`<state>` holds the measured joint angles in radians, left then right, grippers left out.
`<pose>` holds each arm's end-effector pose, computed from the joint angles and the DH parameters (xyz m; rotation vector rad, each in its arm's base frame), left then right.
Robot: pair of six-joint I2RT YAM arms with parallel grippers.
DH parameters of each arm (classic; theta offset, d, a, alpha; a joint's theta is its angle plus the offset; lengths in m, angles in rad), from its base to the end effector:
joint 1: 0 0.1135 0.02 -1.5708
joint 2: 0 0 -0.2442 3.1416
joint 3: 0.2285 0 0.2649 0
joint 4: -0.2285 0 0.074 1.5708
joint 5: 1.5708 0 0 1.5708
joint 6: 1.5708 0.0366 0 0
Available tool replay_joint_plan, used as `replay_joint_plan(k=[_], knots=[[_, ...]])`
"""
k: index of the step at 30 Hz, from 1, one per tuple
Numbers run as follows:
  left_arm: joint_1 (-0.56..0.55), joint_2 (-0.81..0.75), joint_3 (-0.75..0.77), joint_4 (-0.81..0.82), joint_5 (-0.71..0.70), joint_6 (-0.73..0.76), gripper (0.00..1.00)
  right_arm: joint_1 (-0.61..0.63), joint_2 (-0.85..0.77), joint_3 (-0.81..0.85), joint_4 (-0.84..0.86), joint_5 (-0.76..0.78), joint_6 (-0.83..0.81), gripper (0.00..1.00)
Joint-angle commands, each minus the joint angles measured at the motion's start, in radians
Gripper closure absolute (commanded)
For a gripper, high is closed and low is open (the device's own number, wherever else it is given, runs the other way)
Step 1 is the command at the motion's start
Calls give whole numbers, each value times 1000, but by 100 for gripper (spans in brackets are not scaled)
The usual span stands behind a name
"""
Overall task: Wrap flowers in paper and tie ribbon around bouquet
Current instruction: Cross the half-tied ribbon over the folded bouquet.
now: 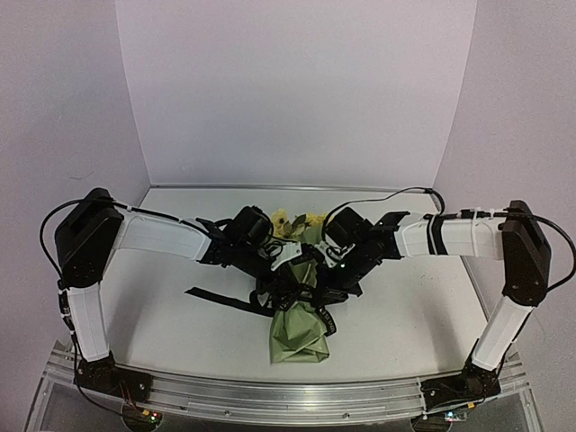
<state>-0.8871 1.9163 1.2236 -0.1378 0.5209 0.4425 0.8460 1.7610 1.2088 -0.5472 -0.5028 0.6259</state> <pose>0.2454 -0.3301 0.1466 1.6798 1.7398 -0.8311 0.2291 0.2853 0.1745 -0.5046 2.9110 1.0367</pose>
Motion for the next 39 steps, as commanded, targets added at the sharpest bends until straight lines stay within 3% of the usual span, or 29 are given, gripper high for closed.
replay_joint_plan(k=[1,7,13,20,39], knots=[[0,-52,-17,80,10,-25,100,-10,9,48,7,-35,-23,100],[2,-96,-65,161,1,-67,100,-17,28,47,39,-72,-25,99],[2,-115,-109,207,-11,-97,100,-23,29,2,105,-43,-25,91],[2,-133,-128,223,-19,-105,100,-41,73,32,127,-81,-2,100],[1,-156,-121,217,67,-111,100,-64,112,63,139,-86,-19,100]])
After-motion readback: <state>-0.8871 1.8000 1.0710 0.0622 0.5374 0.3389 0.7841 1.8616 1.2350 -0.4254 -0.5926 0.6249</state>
